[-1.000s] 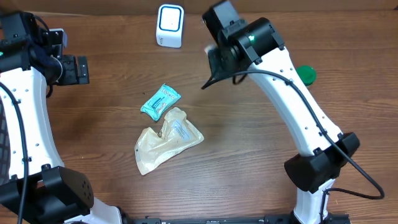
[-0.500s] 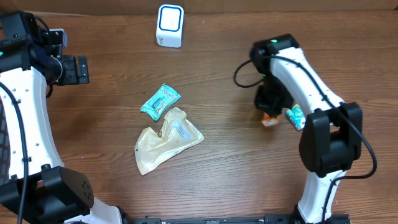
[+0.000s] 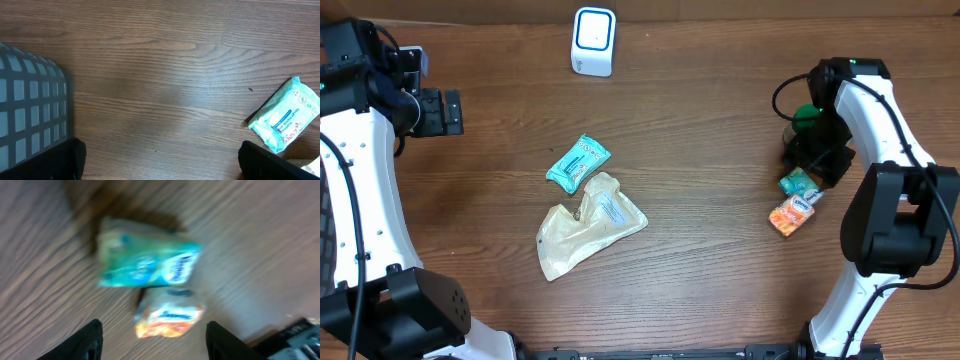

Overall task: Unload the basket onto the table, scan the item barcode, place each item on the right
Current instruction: 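Carry the orange pack right and set it beside the tissue pack, then reach the right gripper to the plastic bag and grasp it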

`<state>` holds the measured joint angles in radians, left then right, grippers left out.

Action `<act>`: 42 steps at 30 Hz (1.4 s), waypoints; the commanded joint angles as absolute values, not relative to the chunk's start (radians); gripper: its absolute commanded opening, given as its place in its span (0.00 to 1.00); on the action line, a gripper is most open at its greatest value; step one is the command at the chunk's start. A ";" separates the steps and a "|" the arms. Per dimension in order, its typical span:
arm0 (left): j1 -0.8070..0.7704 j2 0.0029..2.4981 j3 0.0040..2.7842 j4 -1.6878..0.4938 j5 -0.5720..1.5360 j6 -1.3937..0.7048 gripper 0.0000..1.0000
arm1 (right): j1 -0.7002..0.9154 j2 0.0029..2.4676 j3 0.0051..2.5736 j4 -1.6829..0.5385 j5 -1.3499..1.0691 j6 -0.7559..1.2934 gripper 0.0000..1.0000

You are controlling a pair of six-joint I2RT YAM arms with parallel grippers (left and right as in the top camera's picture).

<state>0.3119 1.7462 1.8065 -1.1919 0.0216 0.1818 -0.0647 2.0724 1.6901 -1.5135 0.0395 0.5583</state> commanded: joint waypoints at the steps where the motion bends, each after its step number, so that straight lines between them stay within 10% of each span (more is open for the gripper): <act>1: 0.307 1.746 1.806 -1.193 0.022 0.163 1.00 | -0.043 2.067 1.710 -1.491 -0.234 0.374 0.63; 7: 0.307 1.746 1.806 -1.193 0.022 0.163 1.00 | 0.105 2.062 1.722 -1.353 -0.512 0.257 0.61; 32: 0.307 1.746 1.806 -1.193 0.022 0.163 0.99 | 0.957 2.104 1.720 -0.917 -0.366 0.495 0.43; 42: 0.307 1.746 1.806 -1.193 0.022 0.163 1.00 | 1.018 2.182 1.711 -0.902 -0.303 0.495 0.47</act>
<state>0.3119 1.7462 1.8065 -1.1923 0.0216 0.1818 1.0225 2.1616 1.7008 -0.8894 -0.3271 0.4866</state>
